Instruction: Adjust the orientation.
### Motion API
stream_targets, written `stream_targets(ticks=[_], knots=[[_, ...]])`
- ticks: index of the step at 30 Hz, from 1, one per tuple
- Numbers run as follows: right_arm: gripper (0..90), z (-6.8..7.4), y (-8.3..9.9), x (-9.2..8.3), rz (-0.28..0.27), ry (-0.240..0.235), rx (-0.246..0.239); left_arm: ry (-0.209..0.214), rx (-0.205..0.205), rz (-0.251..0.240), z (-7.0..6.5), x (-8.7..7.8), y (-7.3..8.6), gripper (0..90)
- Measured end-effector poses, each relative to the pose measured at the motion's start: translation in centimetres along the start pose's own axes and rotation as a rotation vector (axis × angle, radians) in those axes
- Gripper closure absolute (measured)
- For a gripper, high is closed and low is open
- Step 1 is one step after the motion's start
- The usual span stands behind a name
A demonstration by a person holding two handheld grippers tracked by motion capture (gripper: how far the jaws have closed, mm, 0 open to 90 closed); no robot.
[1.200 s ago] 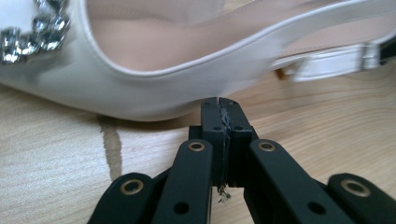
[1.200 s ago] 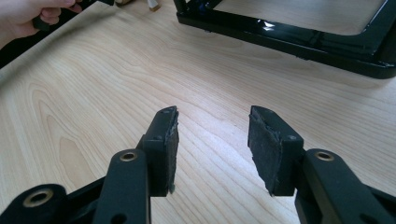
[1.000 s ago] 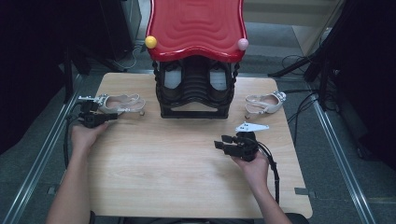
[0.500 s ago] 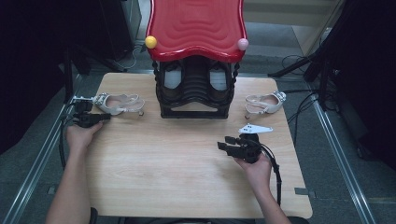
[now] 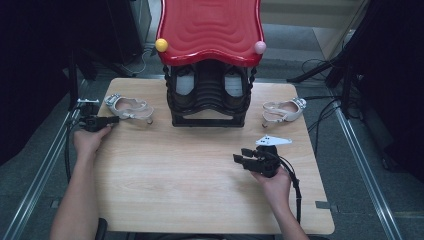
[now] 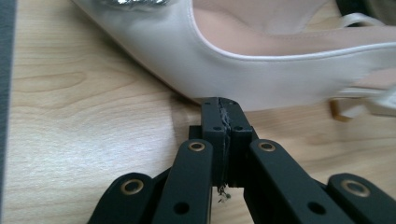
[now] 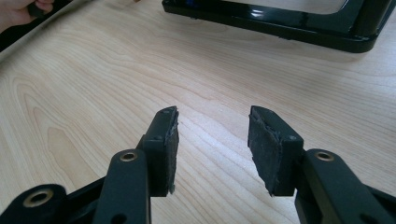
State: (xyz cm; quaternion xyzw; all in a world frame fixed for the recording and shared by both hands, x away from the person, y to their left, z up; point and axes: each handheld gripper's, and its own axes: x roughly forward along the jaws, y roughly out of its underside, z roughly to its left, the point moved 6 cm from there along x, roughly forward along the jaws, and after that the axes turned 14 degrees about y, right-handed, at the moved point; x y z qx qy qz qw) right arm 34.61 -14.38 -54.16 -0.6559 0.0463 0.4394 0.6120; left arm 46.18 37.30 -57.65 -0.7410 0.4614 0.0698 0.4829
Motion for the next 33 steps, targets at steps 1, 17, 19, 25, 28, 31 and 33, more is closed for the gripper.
stream_targets(ticks=[1,17,19,25,28,31,33], knots=[[54.1,-0.1,-0.1,0.0,-0.005,0.002,0.000,0.004,0.006,-0.002,-0.4,-0.4,-0.2,89.9],[54.3,1.0,-1.0,1.3,0.000,-0.054,-0.032,-0.009,0.081,-0.028,-8.9,-1.7,-4.0,90.0],[54.3,1.4,-1.1,1.6,0.005,-0.062,-0.046,-0.009,0.081,-0.031,-9.5,-1.4,-4.7,90.0],[54.3,1.9,-1.6,2.2,0.012,-0.085,-0.057,0.004,0.084,-0.007,-10.7,1.1,-5.2,90.0],[54.2,1.7,-1.7,2.2,0.006,-0.087,-0.053,-0.010,0.088,0.020,-10.5,2.1,-4.4,90.0],[54.3,1.6,-1.8,2.2,0.005,-0.086,-0.052,-0.011,0.071,0.023,-10.0,2.4,-3.5,90.0],[54.3,1.5,-1.8,2.2,0.004,-0.087,-0.049,-0.023,0.068,0.026,-9.5,2.5,-3.0,90.0]])
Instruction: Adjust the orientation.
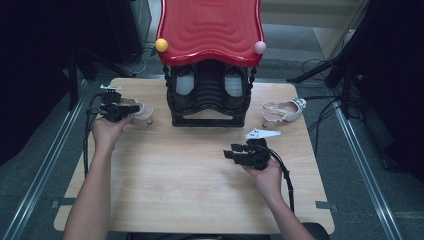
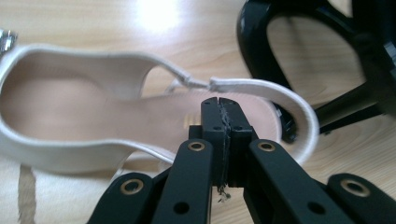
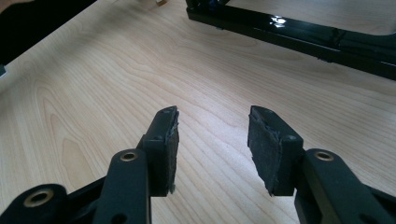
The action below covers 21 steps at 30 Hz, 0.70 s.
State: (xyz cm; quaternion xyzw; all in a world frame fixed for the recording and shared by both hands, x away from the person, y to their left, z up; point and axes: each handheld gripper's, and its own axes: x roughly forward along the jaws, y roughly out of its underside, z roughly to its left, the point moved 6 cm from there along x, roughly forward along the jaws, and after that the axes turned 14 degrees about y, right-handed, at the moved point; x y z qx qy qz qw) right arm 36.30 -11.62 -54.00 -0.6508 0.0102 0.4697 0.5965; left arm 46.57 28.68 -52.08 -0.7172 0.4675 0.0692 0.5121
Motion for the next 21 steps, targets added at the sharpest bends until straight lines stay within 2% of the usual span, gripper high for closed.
stream_targets(ticks=[5,8,11,15,21], knots=[[54.1,-0.2,-0.1,0.0,0.001,0.002,0.007,-0.015,0.008,0.015,0.6,-0.3,0.8,89.9],[53.7,-0.4,-0.2,0.0,-0.003,0.004,0.016,-0.057,0.022,0.034,1.1,-0.6,1.0,89.9],[53.6,-0.6,-0.2,-0.1,-0.003,0.009,0.023,-0.058,0.005,0.046,1.8,-1.2,1.4,89.9],[53.7,-0.7,-0.2,-0.2,0.001,0.012,0.024,-0.063,-0.006,0.037,2.6,-2.0,1.7,89.9],[53.2,-0.6,-0.1,-0.1,0.001,0.012,0.024,-0.086,-0.012,0.049,3.6,-2.9,1.8,89.9]])
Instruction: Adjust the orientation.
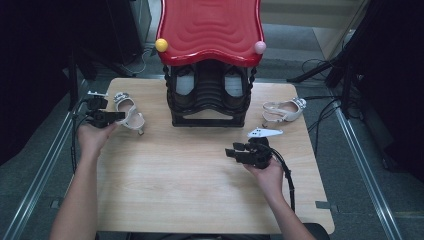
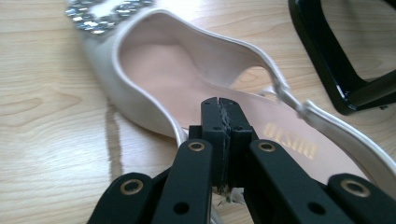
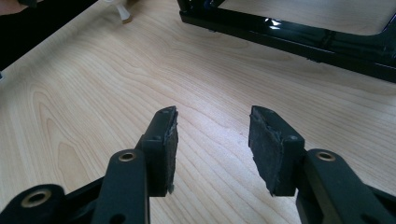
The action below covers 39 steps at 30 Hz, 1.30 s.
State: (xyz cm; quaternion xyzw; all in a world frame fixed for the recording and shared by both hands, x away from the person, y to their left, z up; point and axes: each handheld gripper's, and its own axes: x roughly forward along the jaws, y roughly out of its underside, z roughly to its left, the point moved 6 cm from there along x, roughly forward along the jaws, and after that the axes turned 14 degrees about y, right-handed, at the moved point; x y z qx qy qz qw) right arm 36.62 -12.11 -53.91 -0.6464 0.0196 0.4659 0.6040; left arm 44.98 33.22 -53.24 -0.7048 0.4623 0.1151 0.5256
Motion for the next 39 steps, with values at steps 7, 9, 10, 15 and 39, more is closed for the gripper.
stream_targets(ticks=[7,9,10,15,39], knots=[[52.9,-0.1,0.1,0.0,0.002,0.001,0.004,-0.057,0.000,-0.004,1.6,-0.9,0.0,89.7],[52.8,-0.1,0.2,-0.1,0.003,0.005,0.007,-0.060,-0.008,-0.012,1.9,-1.2,-0.1,89.1],[52.8,-0.1,0.3,-0.1,0.003,0.007,0.006,-0.051,-0.017,-0.018,2.0,-1.3,-0.1,88.6],[52.5,-0.3,0.4,-0.2,0.010,0.014,0.012,-0.029,0.006,-0.011,1.2,-1.3,-0.5,85.8],[51.9,-0.6,0.8,-0.6,0.017,0.039,0.003,-0.089,-0.061,-0.001,2.7,0.4,-0.1,64.5]])
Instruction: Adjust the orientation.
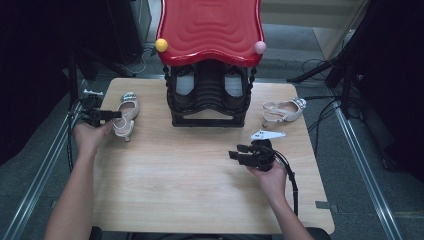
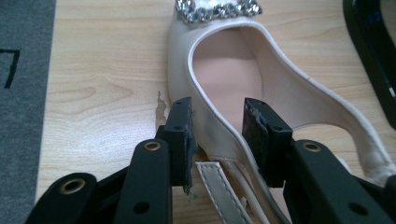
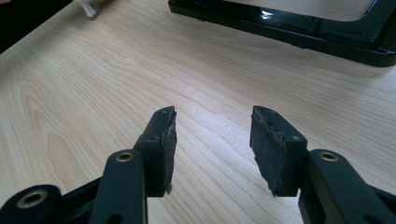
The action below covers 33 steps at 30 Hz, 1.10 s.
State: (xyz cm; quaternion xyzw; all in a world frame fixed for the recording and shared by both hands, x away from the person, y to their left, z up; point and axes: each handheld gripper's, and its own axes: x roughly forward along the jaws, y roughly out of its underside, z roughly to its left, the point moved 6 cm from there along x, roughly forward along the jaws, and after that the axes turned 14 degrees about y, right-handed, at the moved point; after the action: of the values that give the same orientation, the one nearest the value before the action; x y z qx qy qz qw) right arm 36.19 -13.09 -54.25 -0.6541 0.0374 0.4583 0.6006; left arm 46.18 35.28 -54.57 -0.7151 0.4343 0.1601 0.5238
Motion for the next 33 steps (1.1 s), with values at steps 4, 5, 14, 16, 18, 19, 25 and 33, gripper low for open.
stream_targets(ticks=[4,5,14,16,18,19,25,33], knots=[[51.9,0.1,0.0,0.0,-0.002,-0.001,-0.002,-0.007,0.000,-0.016,0.3,0.6,0.3,70.6],[51.9,0.1,0.0,0.0,-0.001,-0.001,-0.001,-0.011,-0.001,-0.017,0.4,0.5,0.3,73.3],[51.8,0.0,0.1,0.2,0.008,0.000,0.000,0.022,-0.061,0.006,1.0,0.1,0.3,86.2],[51.8,-0.2,0.1,0.2,0.007,0.002,0.002,0.027,-0.063,-0.004,0.9,-0.2,0.1,87.4],[51.8,-0.2,0.1,0.3,0.007,0.003,0.005,0.052,-0.064,-0.019,0.6,-0.7,0.0,87.6],[51.8,-0.2,0.1,0.3,0.007,0.003,0.005,0.052,-0.055,-0.029,0.4,-1.0,-0.1,87.6],[51.8,-0.2,-0.1,0.3,0.000,-0.003,0.008,0.124,-0.046,-0.069,-1.5,-2.3,0.3,87.6],[51.8,-0.2,-0.4,0.6,-0.003,-0.012,0.007,0.155,-0.015,-0.094,-3.6,-3.7,1.9,87.3]])
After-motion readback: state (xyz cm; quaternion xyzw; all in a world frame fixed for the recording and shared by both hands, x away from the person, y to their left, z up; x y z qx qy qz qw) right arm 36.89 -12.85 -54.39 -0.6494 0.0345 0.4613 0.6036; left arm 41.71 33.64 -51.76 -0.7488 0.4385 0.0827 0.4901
